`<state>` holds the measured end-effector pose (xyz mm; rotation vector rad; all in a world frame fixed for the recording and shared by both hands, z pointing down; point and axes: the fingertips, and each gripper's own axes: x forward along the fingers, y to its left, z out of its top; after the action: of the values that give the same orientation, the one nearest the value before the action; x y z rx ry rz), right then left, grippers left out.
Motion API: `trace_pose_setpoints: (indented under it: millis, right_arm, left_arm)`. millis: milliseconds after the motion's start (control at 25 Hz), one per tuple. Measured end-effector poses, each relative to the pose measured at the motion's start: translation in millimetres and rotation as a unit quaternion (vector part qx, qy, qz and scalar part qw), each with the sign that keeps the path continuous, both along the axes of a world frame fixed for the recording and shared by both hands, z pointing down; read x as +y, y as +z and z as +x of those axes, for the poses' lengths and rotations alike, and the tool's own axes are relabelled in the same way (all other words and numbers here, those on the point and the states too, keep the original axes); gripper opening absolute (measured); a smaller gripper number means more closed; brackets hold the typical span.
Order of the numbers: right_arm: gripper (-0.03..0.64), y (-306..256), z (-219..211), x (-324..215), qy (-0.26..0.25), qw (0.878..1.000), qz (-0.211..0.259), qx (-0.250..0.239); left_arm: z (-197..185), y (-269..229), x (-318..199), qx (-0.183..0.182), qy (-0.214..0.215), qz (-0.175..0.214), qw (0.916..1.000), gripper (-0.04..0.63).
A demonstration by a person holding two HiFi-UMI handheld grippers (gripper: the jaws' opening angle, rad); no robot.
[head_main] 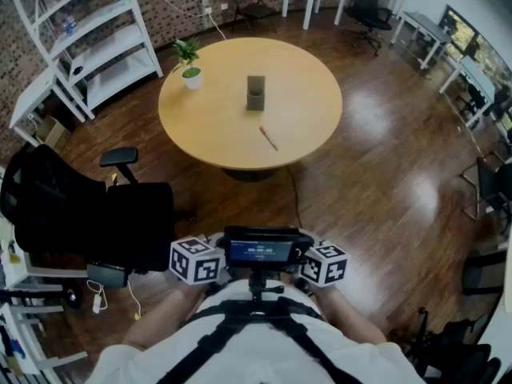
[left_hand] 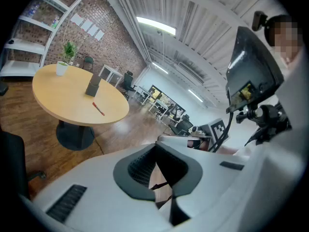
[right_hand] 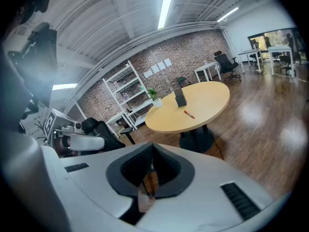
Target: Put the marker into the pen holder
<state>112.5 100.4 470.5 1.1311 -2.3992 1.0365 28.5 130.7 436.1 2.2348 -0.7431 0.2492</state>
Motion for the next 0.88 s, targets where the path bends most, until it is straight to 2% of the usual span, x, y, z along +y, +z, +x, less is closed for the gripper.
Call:
trace_pose_setpoints:
  millis: [480,880]
  right_arm:
    - [-0.006,-8.8,5.7,-21.1,-0.011,1.000,0.007,-0.005]
    - [-0.006,0.7,34.7,-20.5,-0.006,1.000,-0.004,-0.004]
  left_arm:
    - [7.2,-4.2,-17.8,0.000,-0.012,0.001,0.9999,-0.006]
    - [29.7,2.3,-20.2,0.000,-0.020,-0.009,0.9998,-0.006]
